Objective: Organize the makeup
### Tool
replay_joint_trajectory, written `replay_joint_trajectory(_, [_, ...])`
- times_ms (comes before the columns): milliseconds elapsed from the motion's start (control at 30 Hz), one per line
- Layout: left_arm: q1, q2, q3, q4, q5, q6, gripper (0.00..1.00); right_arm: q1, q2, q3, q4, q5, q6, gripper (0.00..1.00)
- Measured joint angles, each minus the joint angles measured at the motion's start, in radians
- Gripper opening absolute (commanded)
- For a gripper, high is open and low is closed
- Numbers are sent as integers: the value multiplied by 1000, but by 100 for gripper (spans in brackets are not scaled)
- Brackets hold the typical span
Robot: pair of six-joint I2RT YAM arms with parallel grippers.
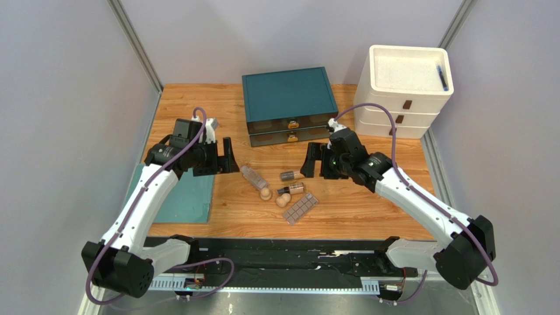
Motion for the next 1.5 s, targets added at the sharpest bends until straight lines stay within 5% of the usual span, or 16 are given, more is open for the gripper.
replay_joint_trajectory(233, [0, 214, 181, 10, 37, -2, 76, 0, 112, 90, 172, 109, -83, 92])
replay_joint_trajectory(500, [0, 410, 435, 61, 154, -20, 60, 0, 223, 104, 435, 199, -230, 93])
replay_joint_trajectory(733, [0, 563, 657, 134, 278, -59, 20, 0, 368, 143, 594, 205, -291, 94])
replay_joint_trajectory(800, [0, 614, 698, 151, 309, -78, 15, 0, 411, 160, 628, 204, -301, 95])
replay_joint_trajectory(833, [0, 645, 715, 167, 326, -91, 2, 0, 435, 172, 642, 204, -307, 96])
replay_joint_trajectory(1500, [71, 910, 827, 430, 524, -391, 0, -2, 673, 331, 694, 285, -384, 86])
